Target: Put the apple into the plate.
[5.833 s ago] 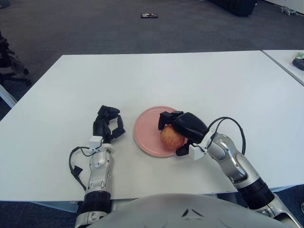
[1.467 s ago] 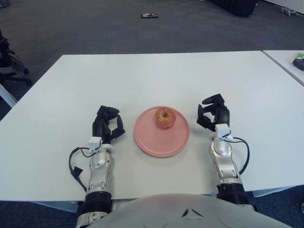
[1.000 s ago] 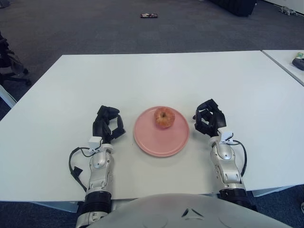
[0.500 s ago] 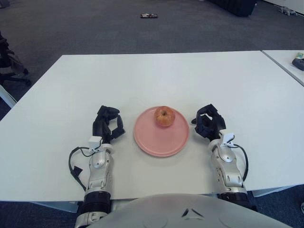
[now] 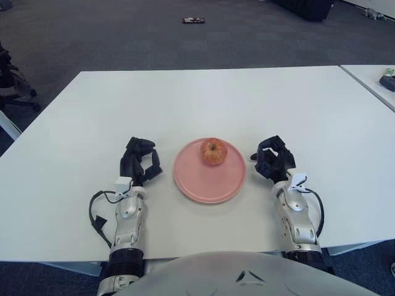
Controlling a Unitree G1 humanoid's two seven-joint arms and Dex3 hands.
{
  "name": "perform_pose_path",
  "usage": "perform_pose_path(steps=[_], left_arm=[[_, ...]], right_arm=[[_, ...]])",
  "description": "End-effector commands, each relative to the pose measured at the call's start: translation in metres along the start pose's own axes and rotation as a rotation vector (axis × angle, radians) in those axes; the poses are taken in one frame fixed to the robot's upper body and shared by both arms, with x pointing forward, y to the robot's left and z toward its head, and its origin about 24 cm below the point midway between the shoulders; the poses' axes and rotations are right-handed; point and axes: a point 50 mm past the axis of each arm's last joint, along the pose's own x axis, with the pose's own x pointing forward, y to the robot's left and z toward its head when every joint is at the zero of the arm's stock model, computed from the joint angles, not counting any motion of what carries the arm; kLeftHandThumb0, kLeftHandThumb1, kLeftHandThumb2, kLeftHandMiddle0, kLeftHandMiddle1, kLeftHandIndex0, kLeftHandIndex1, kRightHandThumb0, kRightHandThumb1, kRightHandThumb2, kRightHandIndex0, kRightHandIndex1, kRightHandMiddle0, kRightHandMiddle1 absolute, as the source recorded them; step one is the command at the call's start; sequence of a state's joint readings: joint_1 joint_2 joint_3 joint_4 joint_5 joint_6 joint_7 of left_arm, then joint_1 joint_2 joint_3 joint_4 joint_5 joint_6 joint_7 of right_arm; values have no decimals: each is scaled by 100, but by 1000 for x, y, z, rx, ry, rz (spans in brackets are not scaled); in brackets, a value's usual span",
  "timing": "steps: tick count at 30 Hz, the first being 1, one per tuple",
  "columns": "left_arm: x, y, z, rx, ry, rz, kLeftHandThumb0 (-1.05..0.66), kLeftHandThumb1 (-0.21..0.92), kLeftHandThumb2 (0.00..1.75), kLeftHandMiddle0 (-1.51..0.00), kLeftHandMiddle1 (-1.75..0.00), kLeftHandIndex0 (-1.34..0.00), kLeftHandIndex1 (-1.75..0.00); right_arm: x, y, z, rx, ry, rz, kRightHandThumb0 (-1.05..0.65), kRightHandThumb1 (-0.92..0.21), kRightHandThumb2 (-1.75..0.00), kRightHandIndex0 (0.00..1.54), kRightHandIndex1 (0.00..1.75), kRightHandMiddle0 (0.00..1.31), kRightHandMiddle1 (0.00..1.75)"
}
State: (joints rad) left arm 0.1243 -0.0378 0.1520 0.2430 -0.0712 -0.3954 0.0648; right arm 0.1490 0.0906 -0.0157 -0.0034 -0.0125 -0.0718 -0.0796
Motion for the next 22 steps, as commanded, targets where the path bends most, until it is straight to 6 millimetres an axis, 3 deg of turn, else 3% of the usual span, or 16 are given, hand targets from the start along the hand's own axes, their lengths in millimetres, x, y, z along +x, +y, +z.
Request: perform_pose_path(steps=[1, 22], left_arm=[[2, 1, 2, 16, -2, -12, -45, 42, 121, -118, -175, -53, -175], [-1, 3, 3, 17, -3, -4, -43, 46, 115, -114, -175, -50, -175]], right_arm=[[-1, -2, 5, 14, -23, -17, -39, -62, -94, 59, 142, 37, 175], [-6, -8, 11, 1, -43, -79, -40, -57, -101, 63, 142, 41, 175]])
